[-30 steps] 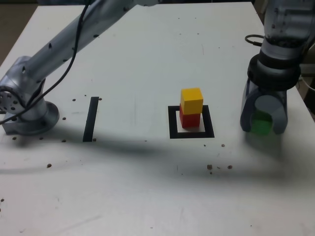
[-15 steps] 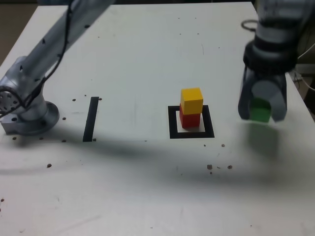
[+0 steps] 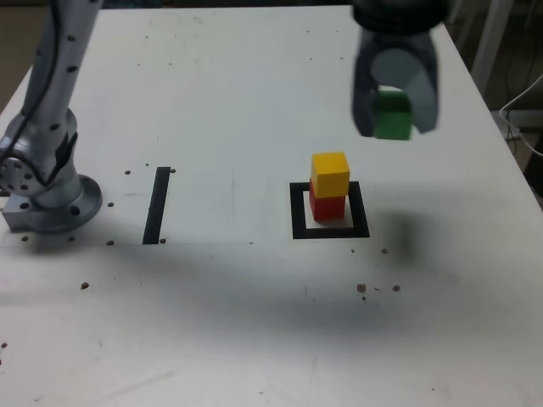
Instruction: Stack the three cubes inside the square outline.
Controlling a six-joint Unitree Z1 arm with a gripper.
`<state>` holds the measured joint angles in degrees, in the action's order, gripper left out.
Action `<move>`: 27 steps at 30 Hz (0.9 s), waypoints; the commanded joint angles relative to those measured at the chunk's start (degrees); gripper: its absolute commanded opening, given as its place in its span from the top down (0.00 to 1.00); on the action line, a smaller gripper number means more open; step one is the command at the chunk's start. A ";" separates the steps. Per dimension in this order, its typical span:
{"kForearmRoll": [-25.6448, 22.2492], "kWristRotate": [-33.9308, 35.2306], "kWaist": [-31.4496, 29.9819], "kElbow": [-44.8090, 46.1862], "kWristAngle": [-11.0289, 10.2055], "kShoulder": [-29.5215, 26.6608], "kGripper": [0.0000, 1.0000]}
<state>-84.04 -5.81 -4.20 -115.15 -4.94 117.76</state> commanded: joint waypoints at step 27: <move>3.40 8.73 0.16 13.49 4.01 -6.49 0.79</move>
<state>-81.17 2.79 -3.93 -102.12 -1.00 111.56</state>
